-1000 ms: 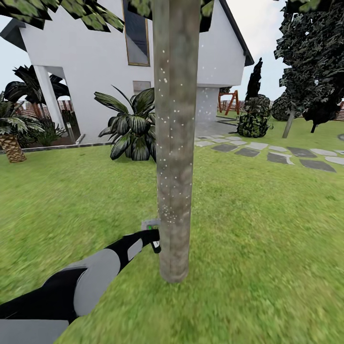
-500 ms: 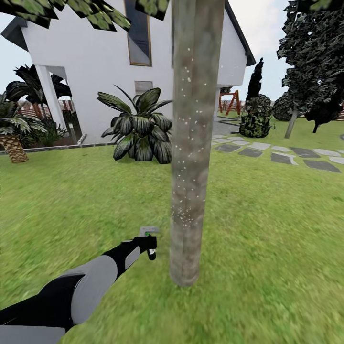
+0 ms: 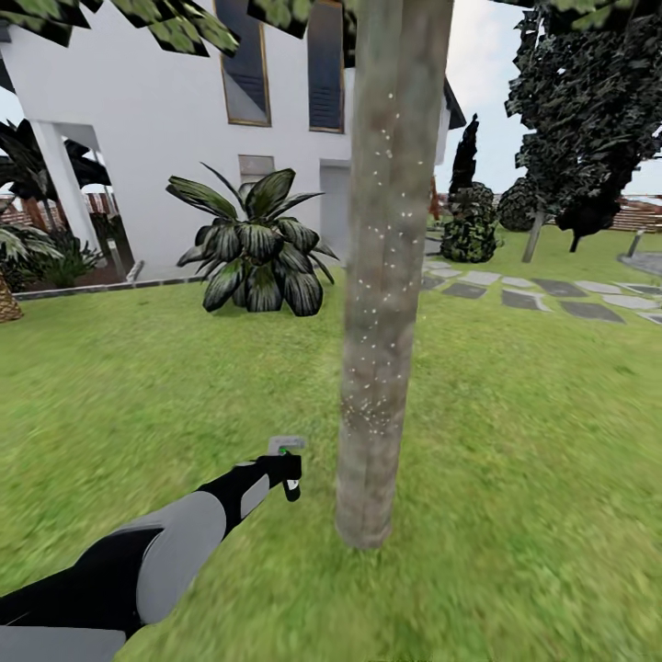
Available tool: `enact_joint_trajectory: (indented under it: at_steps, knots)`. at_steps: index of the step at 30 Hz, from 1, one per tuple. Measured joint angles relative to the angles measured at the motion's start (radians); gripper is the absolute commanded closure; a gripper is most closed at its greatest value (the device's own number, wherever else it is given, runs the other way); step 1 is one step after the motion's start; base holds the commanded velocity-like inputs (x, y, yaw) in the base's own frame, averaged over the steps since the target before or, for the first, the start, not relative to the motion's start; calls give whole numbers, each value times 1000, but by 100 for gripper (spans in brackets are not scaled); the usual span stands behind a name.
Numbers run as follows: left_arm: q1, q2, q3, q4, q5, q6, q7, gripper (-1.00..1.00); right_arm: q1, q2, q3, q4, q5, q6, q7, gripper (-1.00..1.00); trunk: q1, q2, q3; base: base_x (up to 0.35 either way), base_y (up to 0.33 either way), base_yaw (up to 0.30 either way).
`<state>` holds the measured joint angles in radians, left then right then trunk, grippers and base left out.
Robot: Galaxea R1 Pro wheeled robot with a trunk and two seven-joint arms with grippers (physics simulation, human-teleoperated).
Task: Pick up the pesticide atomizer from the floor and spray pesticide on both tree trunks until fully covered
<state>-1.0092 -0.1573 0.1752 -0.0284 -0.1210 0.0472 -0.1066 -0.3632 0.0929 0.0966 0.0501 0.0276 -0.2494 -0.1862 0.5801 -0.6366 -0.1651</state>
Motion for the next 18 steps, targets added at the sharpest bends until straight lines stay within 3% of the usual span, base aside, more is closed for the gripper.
enact_joint_trajectory:
  at_steps: [18]
  knots:
    - [0,0,0,0,1,1,0,100,0,0,0,0,0,0,0,-100,0,0,-2,0,350,-298]
